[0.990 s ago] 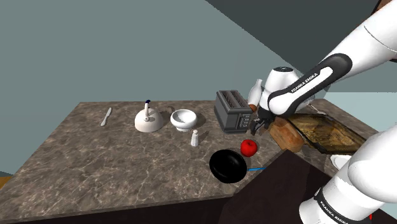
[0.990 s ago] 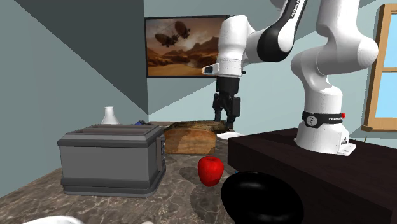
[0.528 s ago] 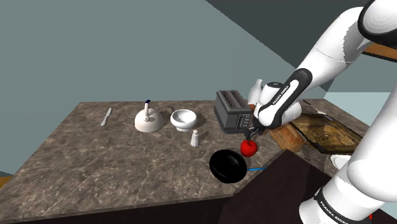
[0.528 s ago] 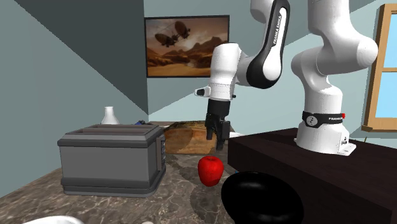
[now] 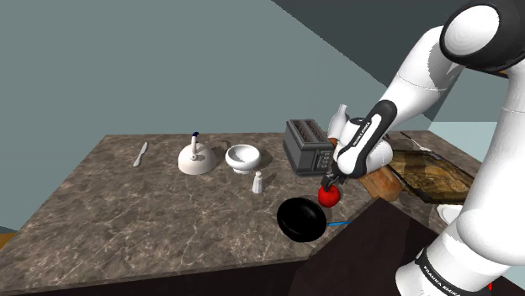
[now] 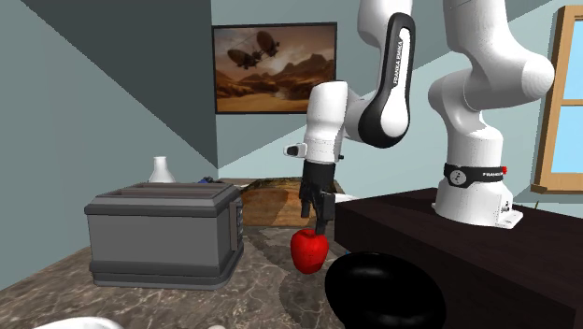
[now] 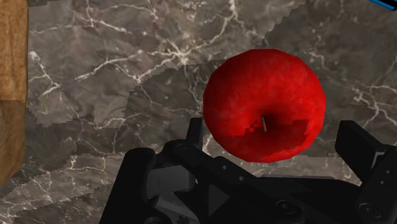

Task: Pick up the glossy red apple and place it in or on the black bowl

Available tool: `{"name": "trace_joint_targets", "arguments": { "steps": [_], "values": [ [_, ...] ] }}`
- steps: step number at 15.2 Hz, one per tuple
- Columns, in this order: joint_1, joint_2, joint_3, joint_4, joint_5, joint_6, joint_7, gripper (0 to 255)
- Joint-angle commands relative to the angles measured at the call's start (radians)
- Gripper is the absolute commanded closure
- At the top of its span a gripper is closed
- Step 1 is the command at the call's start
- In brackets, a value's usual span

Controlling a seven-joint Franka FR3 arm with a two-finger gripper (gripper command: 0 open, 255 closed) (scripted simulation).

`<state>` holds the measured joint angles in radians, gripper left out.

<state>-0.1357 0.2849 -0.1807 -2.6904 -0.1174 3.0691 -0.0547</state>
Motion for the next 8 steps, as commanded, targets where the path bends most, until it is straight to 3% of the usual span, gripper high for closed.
{"name": "trace_joint_targets", "arguments": {
  "steps": [1,5,6,8],
  "values": [
    [0.001,0.004,0.0,0.0,0.0,0.005,0.001,0],
    [0.001,0.004,0.0,0.0,0.0,0.004,0.001,0],
    [0.001,0.004,0.0,0.0,0.0,0.004,0.001,255],
    [0.001,0.004,0.0,0.0,0.0,0.004,0.001,255]
  ]
}}
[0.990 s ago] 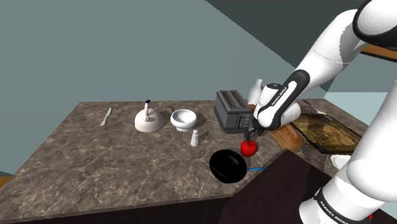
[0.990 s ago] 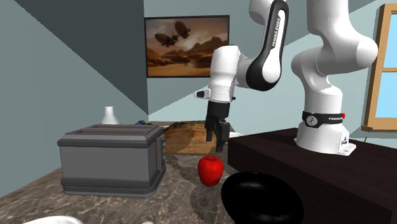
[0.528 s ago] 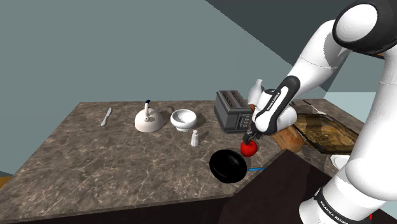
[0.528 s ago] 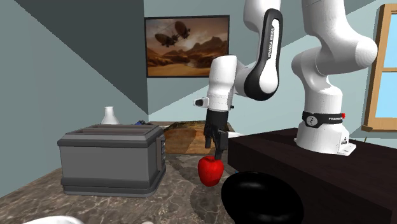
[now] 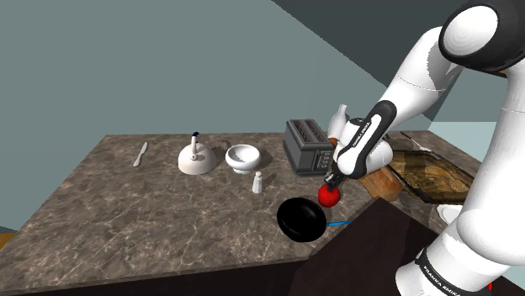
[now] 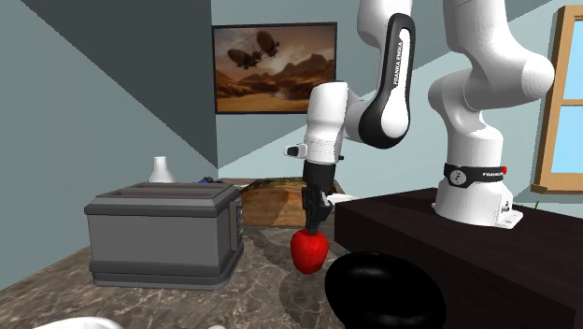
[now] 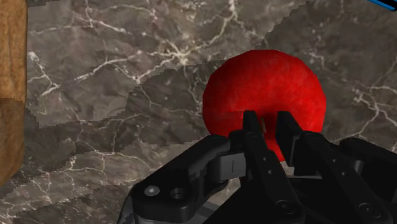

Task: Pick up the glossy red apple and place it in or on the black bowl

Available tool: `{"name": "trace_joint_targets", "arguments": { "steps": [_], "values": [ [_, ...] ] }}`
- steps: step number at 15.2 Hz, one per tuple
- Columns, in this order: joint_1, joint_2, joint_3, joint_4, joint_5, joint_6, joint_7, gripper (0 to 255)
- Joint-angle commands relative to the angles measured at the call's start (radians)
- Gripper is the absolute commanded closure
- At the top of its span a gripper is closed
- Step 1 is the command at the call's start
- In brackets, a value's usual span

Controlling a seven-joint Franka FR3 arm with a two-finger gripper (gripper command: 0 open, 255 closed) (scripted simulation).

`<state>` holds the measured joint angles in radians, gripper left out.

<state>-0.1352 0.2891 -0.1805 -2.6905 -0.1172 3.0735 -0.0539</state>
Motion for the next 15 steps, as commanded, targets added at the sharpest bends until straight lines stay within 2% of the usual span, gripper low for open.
{"name": "trace_joint_targets", "arguments": {
  "steps": [1,7,15],
  "values": [
    [0.0,0.0,0.0,0.0,0.0,0.0,0.0,255],
    [0.0,0.0,0.0,0.0,0.0,0.0,0.0,255],
    [0.028,-0.15,-0.036,-0.026,-0.031,-0.124,0.013,255]
  ]
}}
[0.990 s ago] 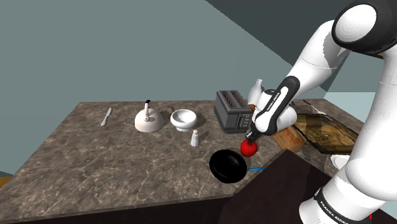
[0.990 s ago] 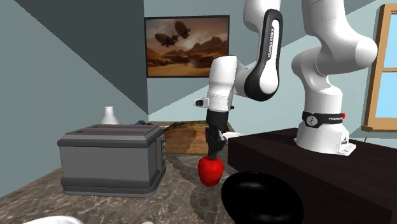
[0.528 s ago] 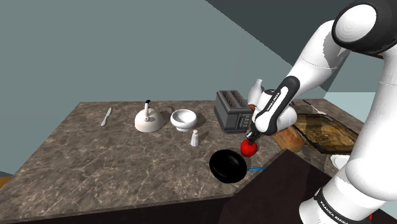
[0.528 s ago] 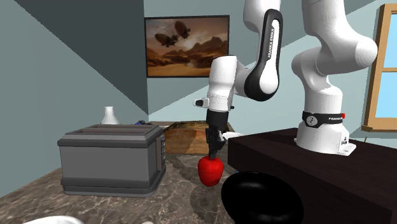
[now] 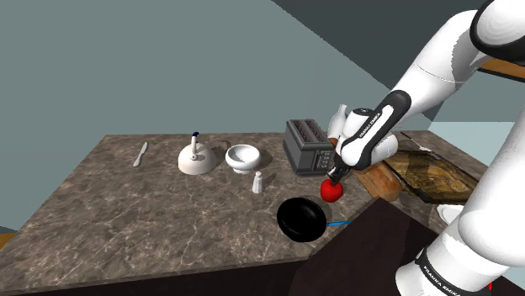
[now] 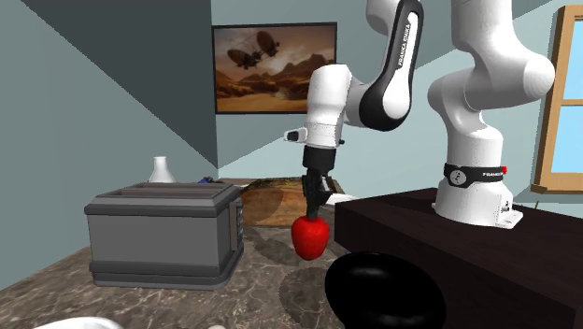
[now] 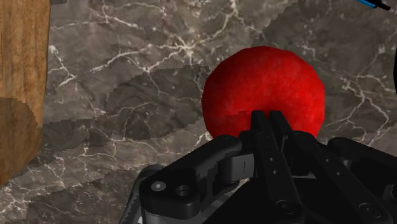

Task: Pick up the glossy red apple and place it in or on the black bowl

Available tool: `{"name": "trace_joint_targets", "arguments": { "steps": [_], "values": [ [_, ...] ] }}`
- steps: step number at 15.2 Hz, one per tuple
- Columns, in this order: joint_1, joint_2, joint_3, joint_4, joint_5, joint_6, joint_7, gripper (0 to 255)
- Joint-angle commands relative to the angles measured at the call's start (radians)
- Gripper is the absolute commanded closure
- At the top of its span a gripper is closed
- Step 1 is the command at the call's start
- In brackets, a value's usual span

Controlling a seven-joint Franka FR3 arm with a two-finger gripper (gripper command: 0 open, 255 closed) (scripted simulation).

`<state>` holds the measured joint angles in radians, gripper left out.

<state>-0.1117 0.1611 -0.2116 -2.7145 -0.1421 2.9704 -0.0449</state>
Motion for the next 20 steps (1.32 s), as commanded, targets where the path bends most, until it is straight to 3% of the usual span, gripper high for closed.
{"name": "trace_joint_targets", "arguments": {
  "steps": [1,20],
  "values": [
    [0.006,-0.041,-0.008,-0.004,-0.011,-0.037,0.006,255],
    [0.008,-0.356,-0.01,0.009,-0.055,-0.364,0.021,255]
  ]
}}
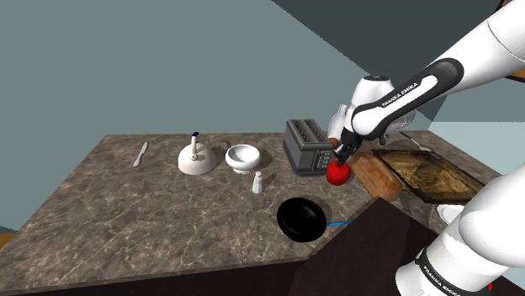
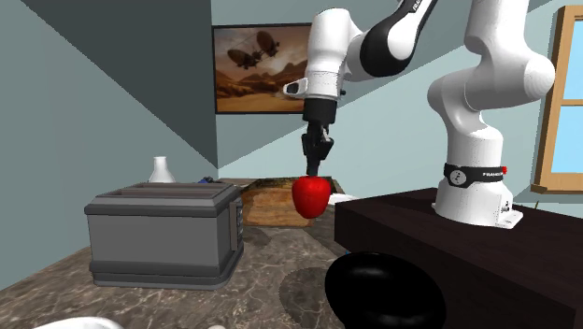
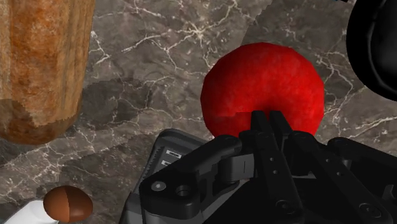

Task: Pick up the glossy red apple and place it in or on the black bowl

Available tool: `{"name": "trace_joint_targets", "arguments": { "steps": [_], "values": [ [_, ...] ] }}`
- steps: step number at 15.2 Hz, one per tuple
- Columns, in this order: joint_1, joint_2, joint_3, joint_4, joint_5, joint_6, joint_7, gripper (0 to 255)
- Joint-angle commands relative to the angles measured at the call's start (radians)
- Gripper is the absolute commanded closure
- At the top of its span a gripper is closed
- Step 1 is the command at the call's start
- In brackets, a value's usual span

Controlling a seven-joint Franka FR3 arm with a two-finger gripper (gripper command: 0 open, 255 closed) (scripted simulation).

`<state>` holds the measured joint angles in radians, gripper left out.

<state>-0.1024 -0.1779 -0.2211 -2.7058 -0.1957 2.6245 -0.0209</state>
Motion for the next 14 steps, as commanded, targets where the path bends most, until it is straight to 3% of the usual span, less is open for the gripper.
{"name": "trace_joint_targets", "arguments": {
  "steps": [1,5,14],
  "values": [
    [-0.002,-0.031,0.0,0.004,-0.001,-0.035,-0.003,255],
    [-0.002,-0.078,0.004,0.018,-0.001,-0.096,-0.005,255],
    [0.108,-0.249,0.185,-0.029,0.052,-0.242,0.23,255]
  ]
}}
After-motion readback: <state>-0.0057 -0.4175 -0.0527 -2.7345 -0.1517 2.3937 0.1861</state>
